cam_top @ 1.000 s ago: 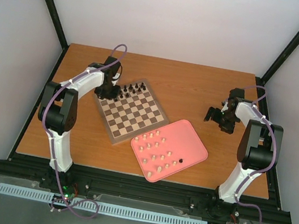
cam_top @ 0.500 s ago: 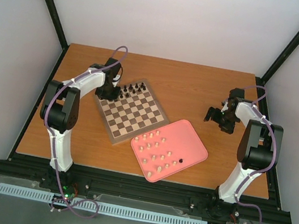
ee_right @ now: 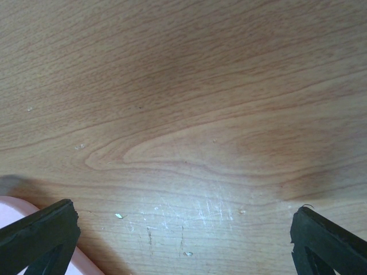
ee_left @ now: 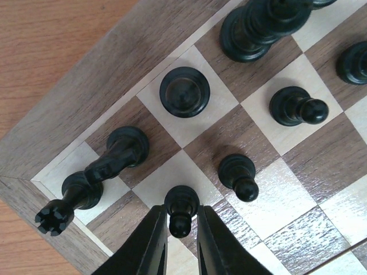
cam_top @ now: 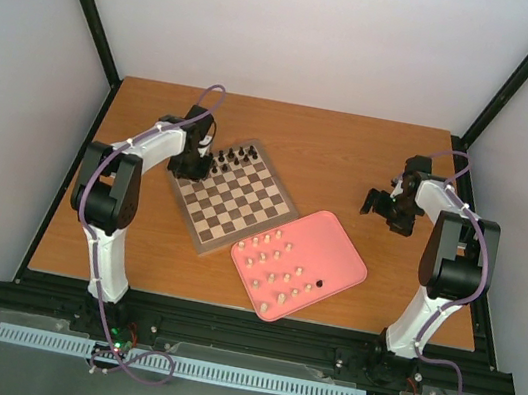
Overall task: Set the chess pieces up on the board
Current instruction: Place the chess piece on the chessboard.
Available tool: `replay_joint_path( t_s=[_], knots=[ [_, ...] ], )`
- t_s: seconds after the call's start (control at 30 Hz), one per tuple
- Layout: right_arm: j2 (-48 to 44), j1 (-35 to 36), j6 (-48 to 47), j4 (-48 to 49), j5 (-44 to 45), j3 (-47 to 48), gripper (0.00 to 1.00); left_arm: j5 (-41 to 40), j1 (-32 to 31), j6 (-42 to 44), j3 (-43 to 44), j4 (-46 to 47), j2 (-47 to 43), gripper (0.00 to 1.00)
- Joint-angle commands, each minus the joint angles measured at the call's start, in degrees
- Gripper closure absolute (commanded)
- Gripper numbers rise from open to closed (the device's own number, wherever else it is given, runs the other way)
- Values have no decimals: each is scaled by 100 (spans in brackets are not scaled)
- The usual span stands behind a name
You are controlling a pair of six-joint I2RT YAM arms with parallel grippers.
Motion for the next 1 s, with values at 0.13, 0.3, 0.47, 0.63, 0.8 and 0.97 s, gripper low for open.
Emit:
replay_joint_path(
  t_s=[0.13,0.3,0.47,0.63,0.8,0.97],
  knots=[
    [-95,41,-60,16,-37,-34,0,39,1,-43,-12,63,-142,81],
    [-103,40,-60,22,-49,-31,0,60,1,-45,-160,69,-365,80],
    [-94,39,-76,24,-97,-28,0,68,-3,-37,-214,70,-610,71],
    [-120,39,-87,24,-132,-40,0,-23,-4,-31,-179,83,-728,69],
    [-144,43,-95,16,-116,-48,0,46,-11,-83,-118,-14,-976,69],
    [-140,49,-87,24,-121,-61,0,231,-225,-53,-126,-179,-1517,67]
  ],
)
